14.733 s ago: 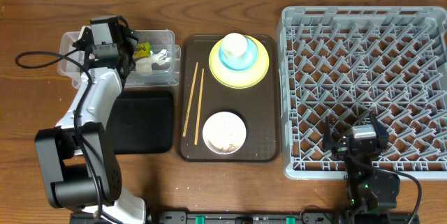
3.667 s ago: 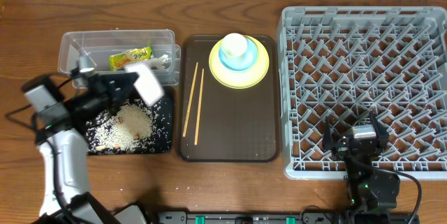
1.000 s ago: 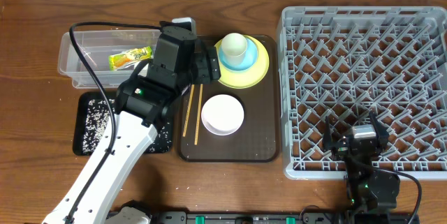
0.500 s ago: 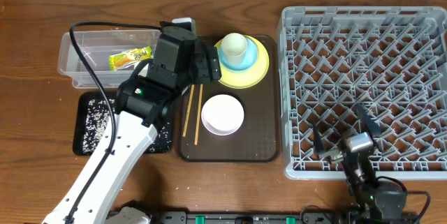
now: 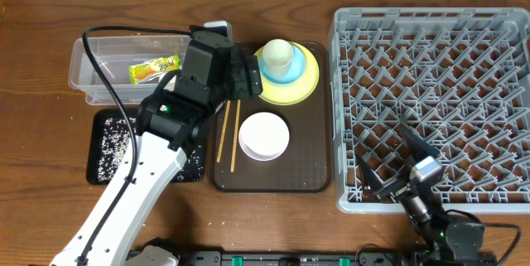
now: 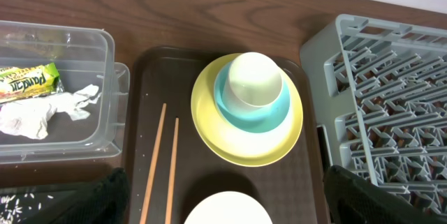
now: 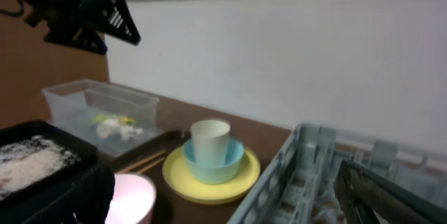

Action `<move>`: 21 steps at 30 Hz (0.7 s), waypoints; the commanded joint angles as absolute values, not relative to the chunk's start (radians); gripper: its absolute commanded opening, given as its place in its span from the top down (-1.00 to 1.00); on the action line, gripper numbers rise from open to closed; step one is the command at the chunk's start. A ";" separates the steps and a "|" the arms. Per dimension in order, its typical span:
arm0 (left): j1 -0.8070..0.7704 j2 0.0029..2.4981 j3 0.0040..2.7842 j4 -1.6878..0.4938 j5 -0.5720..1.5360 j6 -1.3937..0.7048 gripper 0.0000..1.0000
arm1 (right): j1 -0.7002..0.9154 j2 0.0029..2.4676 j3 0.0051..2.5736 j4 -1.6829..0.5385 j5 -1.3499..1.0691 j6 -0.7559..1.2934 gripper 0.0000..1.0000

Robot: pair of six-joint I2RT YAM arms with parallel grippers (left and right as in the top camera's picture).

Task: Sort waste into correct bins and load items into the dishwasher rack
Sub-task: 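Raise the right gripper out of the rack toward the brown tray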

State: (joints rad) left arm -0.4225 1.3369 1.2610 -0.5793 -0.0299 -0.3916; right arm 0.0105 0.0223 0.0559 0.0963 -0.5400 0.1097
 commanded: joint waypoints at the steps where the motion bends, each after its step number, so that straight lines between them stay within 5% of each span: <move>1: -0.419 1.339 1.266 -0.580 -0.038 -0.378 -0.82 | 0.009 0.059 0.181 0.025 -0.491 0.164 -0.98; 10: -0.419 1.339 1.266 -0.580 -0.038 -0.378 -0.82 | 0.010 0.514 0.618 -0.197 -0.541 0.163 -0.99; 21: -0.419 1.339 1.266 -0.580 -0.038 -0.377 -0.82 | 0.010 1.194 1.172 -0.400 -1.163 0.171 -0.99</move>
State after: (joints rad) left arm -0.4225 1.3373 1.2610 -0.5793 -0.0299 -0.3916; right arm 0.0105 1.1053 1.1118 -0.3988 -0.9192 0.1570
